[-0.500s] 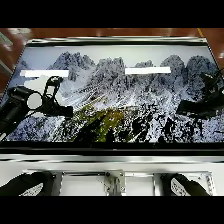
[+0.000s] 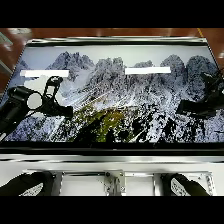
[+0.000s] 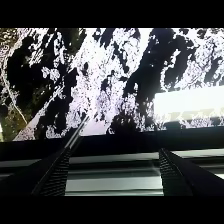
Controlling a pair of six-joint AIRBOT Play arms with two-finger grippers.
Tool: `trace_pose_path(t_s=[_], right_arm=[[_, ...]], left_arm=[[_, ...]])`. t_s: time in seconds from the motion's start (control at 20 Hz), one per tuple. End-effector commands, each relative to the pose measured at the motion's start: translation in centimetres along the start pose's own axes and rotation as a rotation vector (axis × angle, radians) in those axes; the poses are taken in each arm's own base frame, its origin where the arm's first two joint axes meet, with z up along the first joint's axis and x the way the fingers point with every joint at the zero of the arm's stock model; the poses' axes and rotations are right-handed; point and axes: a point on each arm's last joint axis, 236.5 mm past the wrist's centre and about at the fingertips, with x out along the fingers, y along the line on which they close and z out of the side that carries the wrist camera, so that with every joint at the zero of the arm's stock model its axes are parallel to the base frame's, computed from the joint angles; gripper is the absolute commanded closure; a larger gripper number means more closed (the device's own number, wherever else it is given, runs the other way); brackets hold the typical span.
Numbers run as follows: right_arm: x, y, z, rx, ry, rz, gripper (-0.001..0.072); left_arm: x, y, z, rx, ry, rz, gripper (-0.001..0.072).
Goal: Fold the shirts.
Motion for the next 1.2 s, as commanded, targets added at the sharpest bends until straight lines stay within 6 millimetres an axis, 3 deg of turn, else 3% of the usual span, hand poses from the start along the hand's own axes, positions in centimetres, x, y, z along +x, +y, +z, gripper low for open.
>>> trace_pose_path(t_s=[0.0, 0.15, 0.3, 0.55, 0.7, 0.8, 0.9, 1.15], right_arm=[[0.0, 0.0, 0.7, 0.003, -0.029, -0.001, 0.004], [-0.2, 1.0, 2.6, 0.069, -0.109, 0.045, 0.004], [-0.3, 2.5, 2.3, 0.105, -0.095, 0.112, 0.004], [-0.4, 3.4, -2.3, 0.063, 0.1, 0.142, 0.004], [-0.7, 4.0, -3.8, 0.053, 0.164, 0.167, 0.004], [-1.0, 5.2, -4.2, 0.051, 0.186, 0.22, 0.004], [-1.5, 7.2, -4.1, 0.056, 0.184, 0.304, 0.0041], [-2.8, 10.8, -2.8, 0.113, 0.15, 0.467, 0.0044]], left_arm=[[0.0, 0.0, 0.0, 0.0, -0.001, 0.0, 0.0039], [0.0, 0.0, 0.0, 0.0, -0.001, 0.0, 0.0039], [0.0, 0.0, 0.0, -0.001, -0.001, 0.0, 0.0039], [-0.3, -0.9, 3.5, -0.028, -0.148, -0.041, 0.0039], [0.0, -0.7, 5.2, -0.021, -0.213, -0.031, 0.0041], [1.4, 1.6, 5.4, 0.014, -0.189, 0.058, 0.0031], [2.8, 5.7, 5.8, -0.057, -0.151, 0.118, -0.0013], [3.2, 20.3, 10.2, -0.41, -0.228, 0.193, -0.0013]])
